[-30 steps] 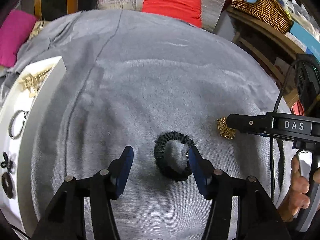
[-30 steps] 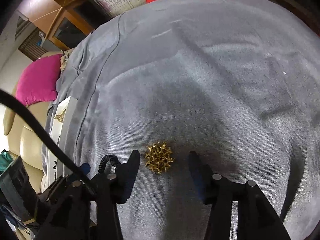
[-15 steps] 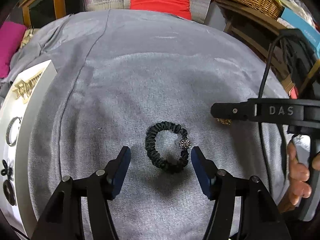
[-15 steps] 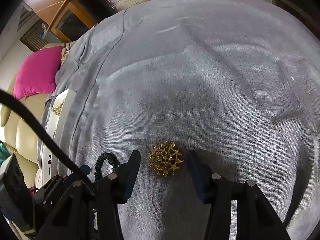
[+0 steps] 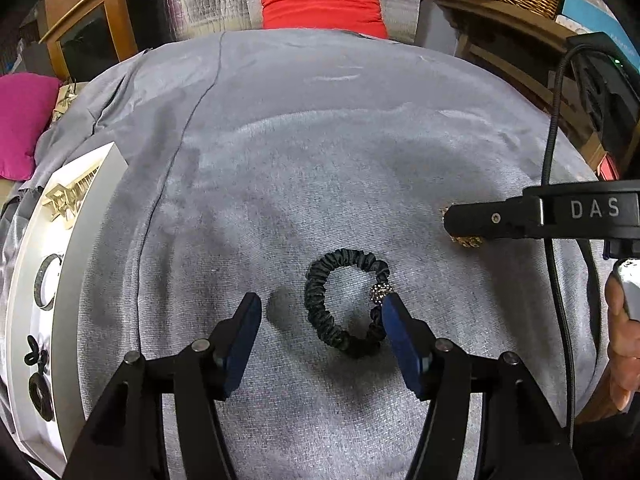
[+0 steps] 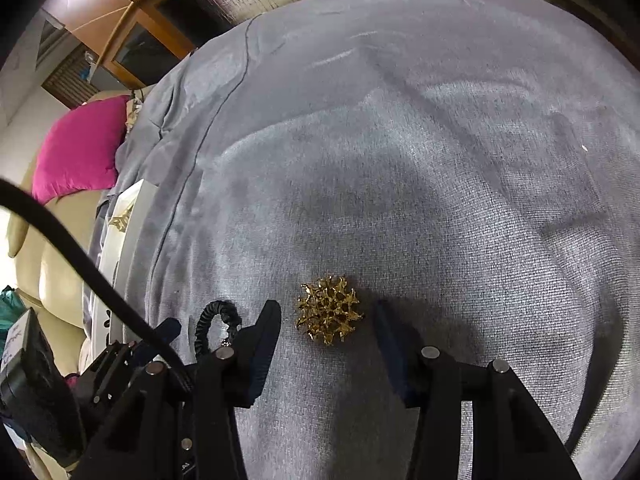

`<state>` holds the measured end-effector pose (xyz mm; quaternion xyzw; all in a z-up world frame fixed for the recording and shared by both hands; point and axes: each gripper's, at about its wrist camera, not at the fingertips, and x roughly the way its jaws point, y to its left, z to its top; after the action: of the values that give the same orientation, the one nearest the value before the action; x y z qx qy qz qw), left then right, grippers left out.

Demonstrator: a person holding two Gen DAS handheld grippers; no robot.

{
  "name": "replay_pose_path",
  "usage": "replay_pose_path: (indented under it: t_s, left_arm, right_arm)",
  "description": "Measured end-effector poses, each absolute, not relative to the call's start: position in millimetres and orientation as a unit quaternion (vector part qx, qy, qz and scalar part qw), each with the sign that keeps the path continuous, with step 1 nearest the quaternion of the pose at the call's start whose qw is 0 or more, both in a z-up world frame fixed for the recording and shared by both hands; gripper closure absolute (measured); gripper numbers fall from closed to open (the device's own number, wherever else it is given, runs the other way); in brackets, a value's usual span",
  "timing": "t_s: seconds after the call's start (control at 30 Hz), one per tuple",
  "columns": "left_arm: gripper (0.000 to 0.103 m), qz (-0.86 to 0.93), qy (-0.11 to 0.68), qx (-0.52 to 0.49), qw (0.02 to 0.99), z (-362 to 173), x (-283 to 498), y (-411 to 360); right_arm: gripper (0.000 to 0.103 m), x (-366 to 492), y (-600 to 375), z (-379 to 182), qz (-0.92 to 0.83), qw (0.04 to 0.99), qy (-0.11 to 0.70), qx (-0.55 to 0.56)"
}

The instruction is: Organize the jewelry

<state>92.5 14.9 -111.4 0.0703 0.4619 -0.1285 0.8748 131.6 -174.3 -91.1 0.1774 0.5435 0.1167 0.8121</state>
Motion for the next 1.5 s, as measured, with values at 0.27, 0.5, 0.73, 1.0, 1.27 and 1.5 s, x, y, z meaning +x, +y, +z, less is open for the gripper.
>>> replay_pose_path:
  t_s: [0.27,0.5,0.73,1.0,1.27,1.5]
  left_arm:
    - [0.039,-0.125,0.461,0.076,0.875,-114,96,13]
    - [0.036,-0.131,0.467,0.061,0.872,-115,99,17]
    - [0.035,-0.147,0.473,0.043,0.867,-118,100,21]
    - [0.035,-0.165,0.469,0.050,0.866,-117,100,20]
    - [0.035,-0.171,0.462,0.070,0.867,-114,95,18]
    - [0.035,-0.162,0.461,0.067,0.870,-115,93,24]
  right_arm:
    - [0.051,129,-173,-91,0.121,0.815,0.540,0.170]
    - [0.065,127,-169,-93,0.110,0.829,0.531,0.138]
    - [0.066,127,-167,-93,0.112,0.832,0.529,0.121]
    - [0.057,126,-160,-91,0.133,0.836,0.525,0.084]
    - [0.046,122,-142,-90,0.137,0.843,0.518,0.036]
    - [0.062,123,-144,-90,0.114,0.851,0.512,0.025]
